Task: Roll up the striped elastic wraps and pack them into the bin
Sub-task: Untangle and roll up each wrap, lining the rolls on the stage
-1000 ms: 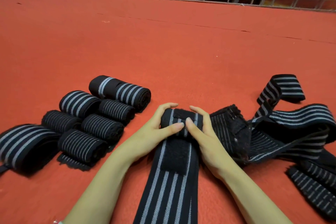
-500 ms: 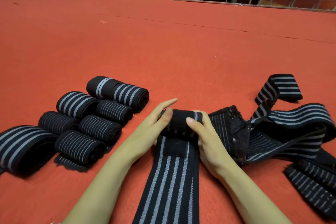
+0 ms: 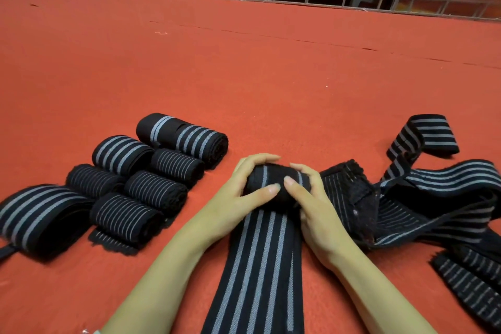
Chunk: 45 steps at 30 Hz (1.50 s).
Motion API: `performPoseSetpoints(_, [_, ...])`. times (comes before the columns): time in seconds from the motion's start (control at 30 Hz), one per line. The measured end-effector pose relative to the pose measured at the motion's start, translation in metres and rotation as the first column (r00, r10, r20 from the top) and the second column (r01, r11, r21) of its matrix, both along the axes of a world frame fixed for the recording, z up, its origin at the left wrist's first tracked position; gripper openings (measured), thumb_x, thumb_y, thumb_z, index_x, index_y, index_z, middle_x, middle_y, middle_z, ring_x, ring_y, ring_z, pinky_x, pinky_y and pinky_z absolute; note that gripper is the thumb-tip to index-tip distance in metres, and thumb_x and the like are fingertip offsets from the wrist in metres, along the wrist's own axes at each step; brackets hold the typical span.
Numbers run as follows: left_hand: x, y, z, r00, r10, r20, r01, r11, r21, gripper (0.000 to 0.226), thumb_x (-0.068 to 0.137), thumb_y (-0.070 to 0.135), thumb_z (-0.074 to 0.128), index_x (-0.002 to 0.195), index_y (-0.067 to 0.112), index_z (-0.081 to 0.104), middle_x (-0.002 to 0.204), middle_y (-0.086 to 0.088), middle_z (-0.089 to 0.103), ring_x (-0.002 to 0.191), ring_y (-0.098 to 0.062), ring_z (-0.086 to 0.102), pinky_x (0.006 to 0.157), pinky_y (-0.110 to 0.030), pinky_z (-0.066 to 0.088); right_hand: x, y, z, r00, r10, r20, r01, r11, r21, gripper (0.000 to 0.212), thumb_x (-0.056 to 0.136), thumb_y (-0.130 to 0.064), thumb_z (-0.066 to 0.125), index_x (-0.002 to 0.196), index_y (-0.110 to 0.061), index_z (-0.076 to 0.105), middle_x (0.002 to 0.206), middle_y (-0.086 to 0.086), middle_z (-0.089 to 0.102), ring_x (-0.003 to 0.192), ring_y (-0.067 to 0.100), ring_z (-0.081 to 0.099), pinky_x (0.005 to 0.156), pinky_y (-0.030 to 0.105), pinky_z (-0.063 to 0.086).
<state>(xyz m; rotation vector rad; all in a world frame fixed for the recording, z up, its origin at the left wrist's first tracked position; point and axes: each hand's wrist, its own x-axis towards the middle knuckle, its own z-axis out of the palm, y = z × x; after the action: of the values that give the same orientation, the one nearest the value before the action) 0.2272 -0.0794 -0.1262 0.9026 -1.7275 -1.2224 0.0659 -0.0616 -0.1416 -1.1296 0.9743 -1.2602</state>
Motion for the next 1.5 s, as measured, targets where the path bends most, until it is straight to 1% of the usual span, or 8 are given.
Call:
performPoseSetpoints(0.13, [0.000,-0.004,-0.003,0.999,0.026,-0.037,-0.018,0.981,0.196,0.057,0.079,0.056,0.060,0.131,0.039,0.041,0.120,0.005,0.063,0.113,-0.009,0.061,0.105,-0.037,0.043,0.000,0.003,0.000,0.999,0.028,-0.031,-0.029,0.999,-0.046,0.037,0.088,-0.017,0.057,0.120,-0.030,0.047,0.096,-0.014,0.071,0.095,0.008,0.067,0.080,0.022,0.053])
performPoseSetpoints(0.37, [-0.011,0.005,-0.001,0.993,0.057,-0.099,-0.033,0.972,0.232,0.049,0.082,0.047,0.053,0.125,0.029,0.041,0.111,0.004,0.067,0.099,-0.005,0.066,0.082,-0.017,0.050,0.002,0.008,0.006,0.998,0.024,-0.057,-0.027,0.998,-0.058,0.048,0.082,-0.038,0.051,0.128,-0.036,0.037,0.116,-0.005,0.061,0.099,0.002,0.066,0.078,0.014,0.050])
performPoseSetpoints(0.53, [-0.004,-0.001,0.001,0.988,0.090,0.123,-0.110,0.980,0.165,0.048,0.083,0.067,0.053,0.121,0.040,0.042,0.105,0.011,0.070,0.098,-0.002,0.065,0.095,-0.030,0.048,0.000,0.009,0.003,0.992,-0.003,-0.127,-0.010,0.994,-0.107,0.053,0.085,-0.031,0.055,0.134,-0.038,0.035,0.101,-0.022,0.067,0.097,-0.003,0.064,0.077,0.011,0.048])
performPoseSetpoints(0.73, [0.003,-0.002,0.002,0.998,0.052,-0.031,-0.050,0.997,0.057,0.038,0.089,0.025,0.067,0.122,0.030,0.048,0.112,0.004,0.062,0.103,-0.010,0.062,0.092,-0.030,0.051,0.003,0.005,-0.001,0.997,-0.021,-0.069,0.016,0.997,-0.074,0.059,0.084,-0.040,0.069,0.134,-0.034,0.037,0.126,-0.004,0.059,0.114,0.008,0.060,0.099,0.031,0.049])
performPoseSetpoints(0.9, [0.002,0.000,0.009,0.998,0.031,-0.052,-0.031,0.999,0.008,0.045,0.083,0.003,0.069,0.121,0.021,0.051,0.111,0.005,0.061,0.096,-0.009,0.064,0.082,-0.024,0.054,0.000,0.002,-0.003,0.998,-0.055,-0.042,0.052,0.996,-0.069,0.045,0.079,-0.042,0.064,0.119,-0.028,0.049,0.117,0.004,0.064,0.109,0.017,0.063,0.091,0.032,0.051])
performPoseSetpoints(1.1, [0.003,0.001,0.013,0.997,0.069,-0.040,-0.057,0.964,0.259,0.041,0.083,0.060,0.042,0.113,0.038,0.059,0.109,-0.003,0.068,0.087,-0.021,0.068,0.062,-0.033,0.053,-0.001,0.003,-0.002,0.993,-0.058,-0.102,0.042,0.987,-0.154,0.044,0.080,-0.029,0.063,0.120,-0.022,0.047,0.118,0.010,0.057,0.099,0.006,0.063,0.082,0.021,0.050])
performPoseSetpoints(1.27, [0.003,-0.003,0.007,0.993,0.077,-0.093,-0.060,0.982,0.181,0.026,0.088,0.044,0.063,0.109,0.030,0.064,0.108,-0.014,0.065,0.090,-0.025,0.062,0.084,-0.045,0.048,-0.002,0.001,-0.003,0.996,-0.001,-0.089,-0.011,0.990,-0.140,0.048,0.076,-0.048,0.070,0.118,-0.033,0.050,0.124,0.010,0.057,0.115,0.024,0.059,0.101,0.042,0.047])
performPoseSetpoints(1.5, [0.006,-0.005,-0.002,0.999,0.017,0.034,-0.015,0.999,-0.051,0.032,0.073,0.040,0.067,0.106,0.036,0.063,0.129,0.019,0.053,0.125,-0.004,0.049,0.103,-0.027,0.040,-0.008,0.000,-0.005,0.996,0.025,-0.085,-0.033,0.995,-0.096,0.037,0.078,-0.041,0.066,0.113,-0.033,0.057,0.126,0.011,0.059,0.116,0.030,0.060,0.102,0.056,0.043])
